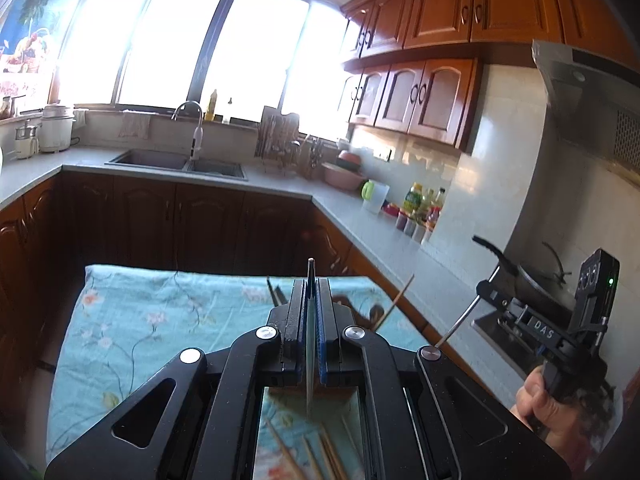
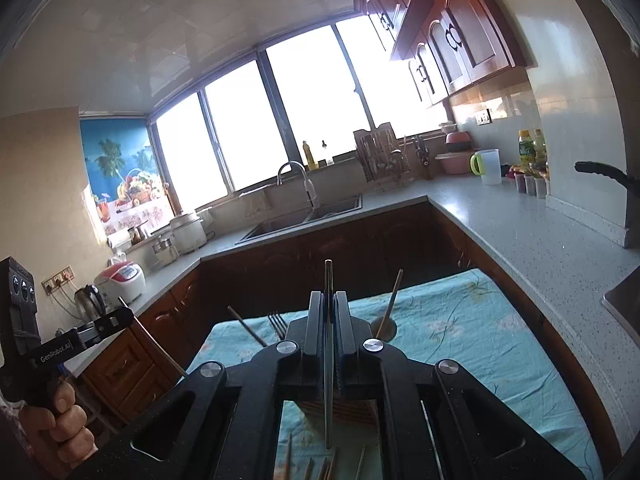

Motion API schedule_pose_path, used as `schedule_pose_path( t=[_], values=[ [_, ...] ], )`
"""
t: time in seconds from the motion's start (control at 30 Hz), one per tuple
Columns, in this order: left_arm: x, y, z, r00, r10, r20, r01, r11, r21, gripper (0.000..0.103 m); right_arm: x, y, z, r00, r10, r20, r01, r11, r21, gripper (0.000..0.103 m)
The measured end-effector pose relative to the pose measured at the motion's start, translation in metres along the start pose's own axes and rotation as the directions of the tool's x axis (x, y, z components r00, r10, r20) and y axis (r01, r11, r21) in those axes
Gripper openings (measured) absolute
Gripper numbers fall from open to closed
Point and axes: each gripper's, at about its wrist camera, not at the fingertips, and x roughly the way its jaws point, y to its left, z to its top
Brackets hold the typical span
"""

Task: Organize utensils
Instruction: 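Lower both chopsticks into the wooden holder with both grippers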

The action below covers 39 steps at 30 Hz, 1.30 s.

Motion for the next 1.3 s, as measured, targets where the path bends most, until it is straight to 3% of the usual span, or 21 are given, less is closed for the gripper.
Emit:
schedule_pose_path(
  t=[0.4,0.7,0.97,1.3],
  values=[
    [0.064,0.008,0.031,0.999,0.005,0.033,-0.003,0.998,-0.069,0.003,0.042,-0.014,0.032,0.996,-0.053,0.067,0.052,0.999,0.01,0.004],
    [0.111,0.023,-0.012,0.997,0.046,-0.059,-0.053,0.993,-0.109,0.003,0.073,-0.027,-0.003,0.997,-0.066,0.028,0.065,0.997,0.042,0.004],
    [0.129,0.034,-0.041,0.988,0.076,-0.132,-0.09,0.99,-0.105,0.004,0.091,-0.037,-0.035,0.996,-0.075,-0.046,0.078,0.995,0.064,0.005],
    [0.133,0.036,-0.039,0.987,0.076,-0.145,-0.09,0.991,-0.098,0.004,0.093,-0.037,-0.035,0.995,-0.077,-0.068,0.082,0.994,0.067,0.005]
  ],
)
